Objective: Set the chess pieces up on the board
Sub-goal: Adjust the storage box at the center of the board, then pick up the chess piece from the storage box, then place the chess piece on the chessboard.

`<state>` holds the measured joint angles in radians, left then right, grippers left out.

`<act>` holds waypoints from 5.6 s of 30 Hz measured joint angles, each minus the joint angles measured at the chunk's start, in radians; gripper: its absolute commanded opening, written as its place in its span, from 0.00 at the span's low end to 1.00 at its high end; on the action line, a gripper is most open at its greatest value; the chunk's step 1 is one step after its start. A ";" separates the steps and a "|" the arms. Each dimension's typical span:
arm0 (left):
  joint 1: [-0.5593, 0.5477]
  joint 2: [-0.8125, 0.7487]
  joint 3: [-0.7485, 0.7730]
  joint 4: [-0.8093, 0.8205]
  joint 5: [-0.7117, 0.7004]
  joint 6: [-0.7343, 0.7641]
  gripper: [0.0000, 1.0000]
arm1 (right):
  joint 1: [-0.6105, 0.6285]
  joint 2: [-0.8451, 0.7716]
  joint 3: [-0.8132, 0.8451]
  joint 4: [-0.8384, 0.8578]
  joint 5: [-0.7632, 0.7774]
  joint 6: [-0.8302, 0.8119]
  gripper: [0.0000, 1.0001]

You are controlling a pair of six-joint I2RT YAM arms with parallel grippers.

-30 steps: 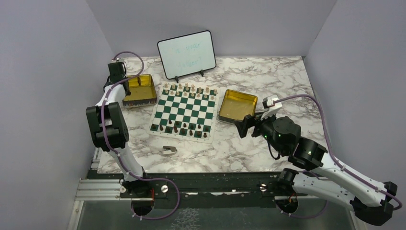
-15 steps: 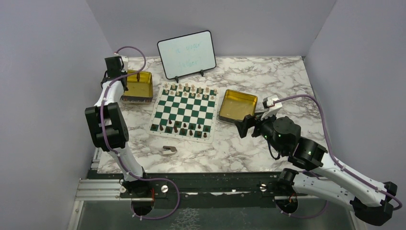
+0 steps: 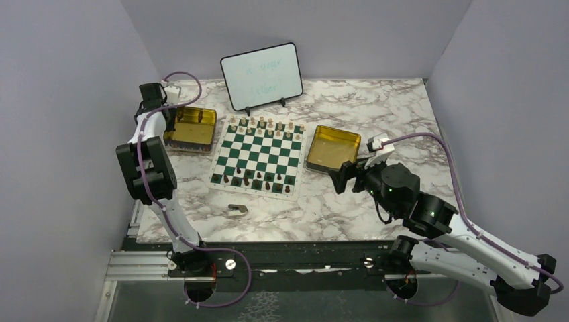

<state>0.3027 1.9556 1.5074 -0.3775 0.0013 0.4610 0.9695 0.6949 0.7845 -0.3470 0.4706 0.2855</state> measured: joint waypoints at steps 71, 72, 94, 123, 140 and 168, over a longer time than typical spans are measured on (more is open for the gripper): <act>-0.196 0.161 -0.154 0.558 0.027 -0.411 0.34 | 0.000 0.106 0.068 -0.026 0.030 -0.023 1.00; -0.196 0.166 -0.153 0.559 0.027 -0.410 0.33 | 0.000 0.106 0.068 -0.026 0.031 -0.022 1.00; -0.196 0.196 -0.073 0.476 0.027 -0.357 0.15 | 0.000 0.112 0.084 -0.026 0.034 -0.021 1.00; -0.198 -0.145 -0.001 0.049 0.217 -0.491 0.03 | 0.000 0.078 0.001 0.090 -0.081 -0.027 0.92; -0.568 -0.481 -0.339 -0.031 0.724 -0.653 0.00 | 0.000 0.160 -0.171 0.451 -0.537 -0.719 0.65; -0.752 -0.695 -0.470 -0.094 0.855 -0.631 0.02 | 0.000 0.510 0.032 0.461 -0.708 -1.295 0.51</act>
<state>-0.4496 1.2602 1.0374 -0.4717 0.8566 -0.1699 0.9695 1.2045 0.8162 0.1143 -0.2371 -1.0100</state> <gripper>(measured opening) 0.028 0.517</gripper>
